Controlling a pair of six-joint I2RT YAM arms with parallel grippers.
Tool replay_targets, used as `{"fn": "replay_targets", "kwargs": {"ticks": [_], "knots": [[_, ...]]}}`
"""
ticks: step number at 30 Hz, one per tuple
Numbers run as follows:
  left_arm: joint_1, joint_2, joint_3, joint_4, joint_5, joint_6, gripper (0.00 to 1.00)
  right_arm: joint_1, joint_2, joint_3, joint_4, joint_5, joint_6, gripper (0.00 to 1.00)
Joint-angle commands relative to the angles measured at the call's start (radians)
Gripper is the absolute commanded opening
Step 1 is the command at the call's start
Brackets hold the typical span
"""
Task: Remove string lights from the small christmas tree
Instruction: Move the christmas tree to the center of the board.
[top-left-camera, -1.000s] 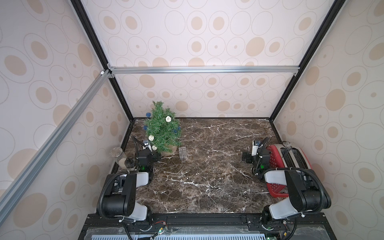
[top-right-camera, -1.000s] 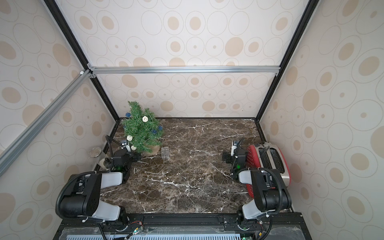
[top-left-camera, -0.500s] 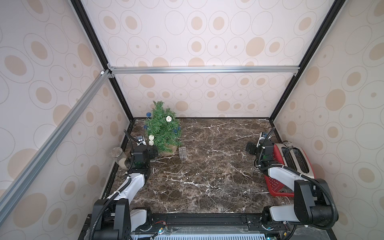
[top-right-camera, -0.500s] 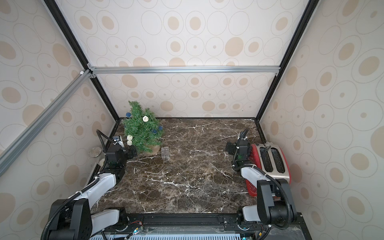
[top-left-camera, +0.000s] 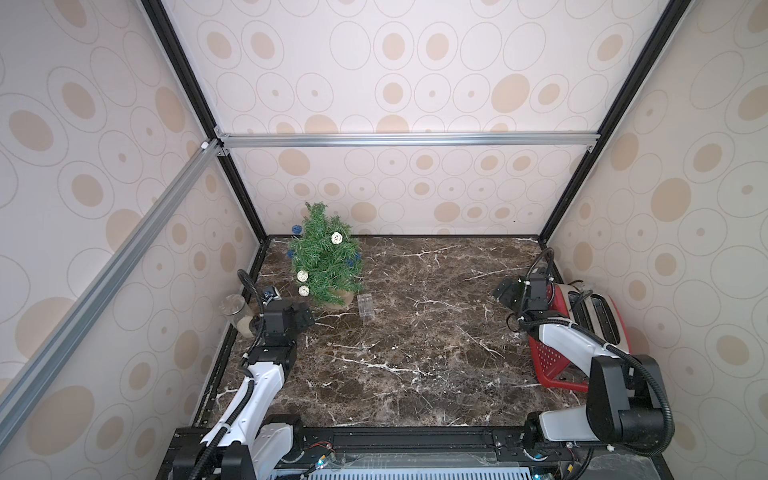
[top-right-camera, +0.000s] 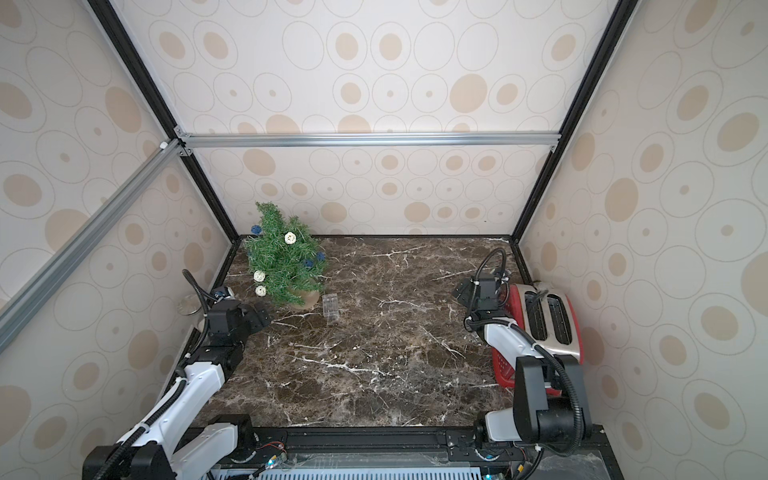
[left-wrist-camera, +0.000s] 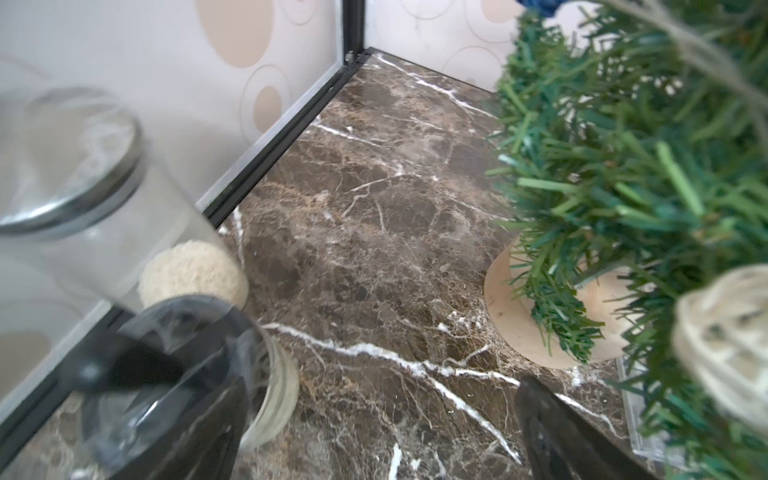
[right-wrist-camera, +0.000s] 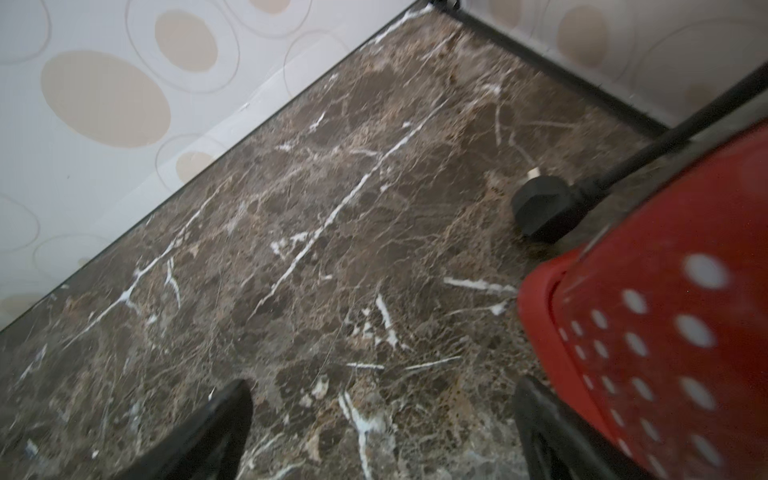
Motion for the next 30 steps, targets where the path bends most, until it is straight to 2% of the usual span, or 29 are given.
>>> {"fn": "replay_targets", "kwargs": {"ticks": [1, 4, 7, 9, 13, 17, 22, 30], "knots": [[-0.003, -0.032, -0.007, -0.019, -0.024, -0.119, 1.0, -0.002, 0.02, 0.027, -0.033, -0.126, 0.005, 1.0], [-0.003, -0.041, -0.003, 0.031, 0.019, -0.165, 0.99, -0.001, 0.018, 0.009, 0.02, -0.202, -0.018, 1.0], [-0.004, -0.064, 0.024, -0.037, -0.044, -0.325, 0.99, -0.001, 0.025, 0.012, 0.039, -0.278, -0.032, 1.0], [-0.003, -0.084, 0.033, -0.084, -0.076, -0.385, 0.99, 0.001, 0.031, 0.013, 0.061, -0.335, -0.043, 1.0], [-0.002, -0.117, -0.002, -0.055, -0.091, -0.456, 0.99, 0.014, 0.039, 0.022, 0.089, -0.412, -0.055, 1.0], [-0.001, -0.105, 0.04, -0.106, -0.049, -0.47, 0.99, 0.036, 0.053, 0.034, 0.097, -0.433, -0.061, 1.0], [0.002, -0.046, 0.118, -0.259, -0.054, -0.543, 0.99, 0.053, 0.075, 0.039, 0.117, -0.459, -0.048, 1.0], [0.004, -0.11, 0.084, -0.305, -0.064, -0.613, 0.99, 0.073, 0.094, 0.05, 0.126, -0.475, -0.043, 1.0]]}}
